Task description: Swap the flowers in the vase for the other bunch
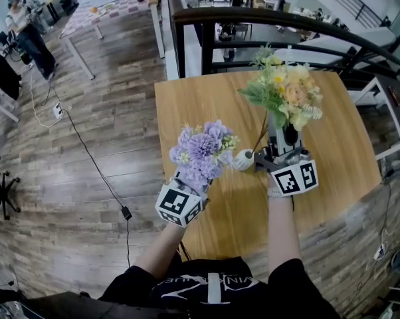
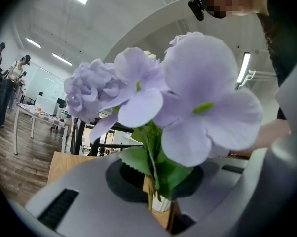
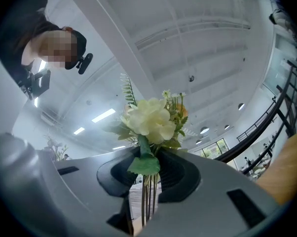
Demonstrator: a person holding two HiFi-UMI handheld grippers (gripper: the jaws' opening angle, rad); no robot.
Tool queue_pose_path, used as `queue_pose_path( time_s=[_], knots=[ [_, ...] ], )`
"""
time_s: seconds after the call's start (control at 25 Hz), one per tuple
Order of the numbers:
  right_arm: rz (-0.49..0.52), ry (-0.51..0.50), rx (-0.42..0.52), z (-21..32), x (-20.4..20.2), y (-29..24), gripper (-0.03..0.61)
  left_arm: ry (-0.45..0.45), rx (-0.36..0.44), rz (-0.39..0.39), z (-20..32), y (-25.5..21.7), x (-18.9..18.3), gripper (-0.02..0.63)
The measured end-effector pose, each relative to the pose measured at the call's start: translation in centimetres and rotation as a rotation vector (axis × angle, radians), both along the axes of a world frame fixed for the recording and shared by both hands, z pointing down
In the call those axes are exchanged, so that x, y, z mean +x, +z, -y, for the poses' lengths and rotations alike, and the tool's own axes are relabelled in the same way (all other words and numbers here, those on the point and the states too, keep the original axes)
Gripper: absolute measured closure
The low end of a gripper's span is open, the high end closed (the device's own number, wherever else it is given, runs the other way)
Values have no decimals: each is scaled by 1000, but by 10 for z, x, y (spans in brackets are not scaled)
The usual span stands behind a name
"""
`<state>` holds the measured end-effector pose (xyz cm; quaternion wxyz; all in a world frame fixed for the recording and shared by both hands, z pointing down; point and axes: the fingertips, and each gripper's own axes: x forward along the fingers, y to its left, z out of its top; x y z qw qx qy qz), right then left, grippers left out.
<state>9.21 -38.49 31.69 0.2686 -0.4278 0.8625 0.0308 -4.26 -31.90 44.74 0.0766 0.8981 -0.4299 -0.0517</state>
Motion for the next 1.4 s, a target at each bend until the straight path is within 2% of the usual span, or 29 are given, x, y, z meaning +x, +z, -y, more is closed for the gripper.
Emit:
queue_pose_path(
  time_s=[0.44,0.8,1.4],
  knots=[
    [-52,-9,-34,0,-13,37,482,-24,24,-6,-1,-3,-11,560],
    [-78,-12,-106,-17,-8,64,477,-17,21,-9,-5,-6,-10,560],
    [-161,-24,-236,-38,-14,108,471,-12,-44,-1,0,4,-8,560]
  ],
)
